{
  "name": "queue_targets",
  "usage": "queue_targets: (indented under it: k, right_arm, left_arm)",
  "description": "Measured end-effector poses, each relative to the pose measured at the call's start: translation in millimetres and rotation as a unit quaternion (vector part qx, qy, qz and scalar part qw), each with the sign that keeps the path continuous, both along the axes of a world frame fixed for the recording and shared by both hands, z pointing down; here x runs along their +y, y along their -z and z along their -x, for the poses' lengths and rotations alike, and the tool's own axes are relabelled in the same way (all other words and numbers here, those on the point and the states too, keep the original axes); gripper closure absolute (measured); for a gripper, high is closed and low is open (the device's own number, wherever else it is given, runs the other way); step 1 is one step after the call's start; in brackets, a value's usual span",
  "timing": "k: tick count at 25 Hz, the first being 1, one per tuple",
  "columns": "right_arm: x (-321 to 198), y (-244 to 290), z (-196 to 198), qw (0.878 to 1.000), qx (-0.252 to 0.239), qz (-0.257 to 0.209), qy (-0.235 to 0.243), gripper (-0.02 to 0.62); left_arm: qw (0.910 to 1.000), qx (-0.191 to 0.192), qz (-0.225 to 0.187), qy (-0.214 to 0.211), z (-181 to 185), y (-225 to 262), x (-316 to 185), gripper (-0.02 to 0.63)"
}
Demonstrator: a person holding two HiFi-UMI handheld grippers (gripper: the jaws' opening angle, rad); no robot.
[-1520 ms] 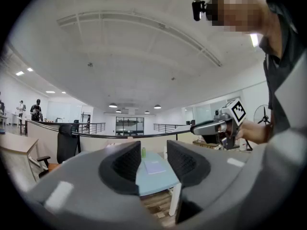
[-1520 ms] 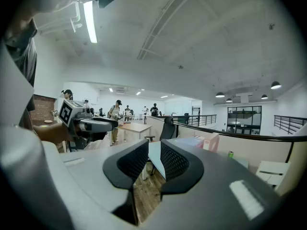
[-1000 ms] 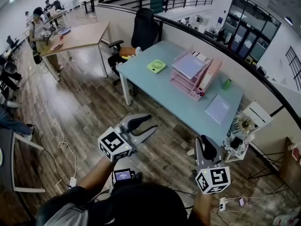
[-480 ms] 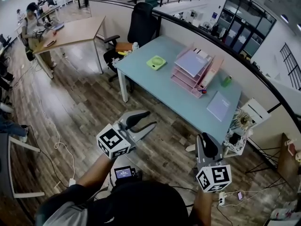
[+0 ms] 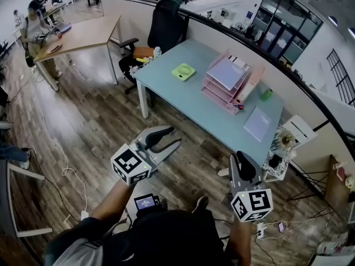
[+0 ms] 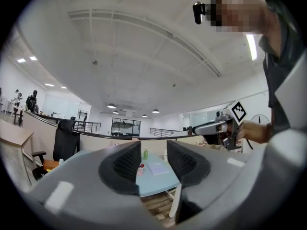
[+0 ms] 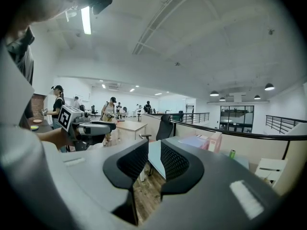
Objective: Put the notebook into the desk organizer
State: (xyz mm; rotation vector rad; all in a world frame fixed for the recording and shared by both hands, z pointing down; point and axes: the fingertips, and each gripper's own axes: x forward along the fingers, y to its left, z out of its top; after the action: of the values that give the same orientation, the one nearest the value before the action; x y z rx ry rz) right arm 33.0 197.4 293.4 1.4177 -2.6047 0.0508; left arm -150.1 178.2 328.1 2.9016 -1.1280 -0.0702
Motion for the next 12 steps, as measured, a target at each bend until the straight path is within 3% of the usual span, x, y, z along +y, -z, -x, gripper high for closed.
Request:
queue_targets:
  k: [12]
  right_arm:
    - [-58.5,-5.9,-15.2,0.999,-0.016,0.0,0.032,0.534]
  left_arm:
    - [0.9982,-0.015,0.008,0.057,7.7,-4.2,-22.8,0.425]
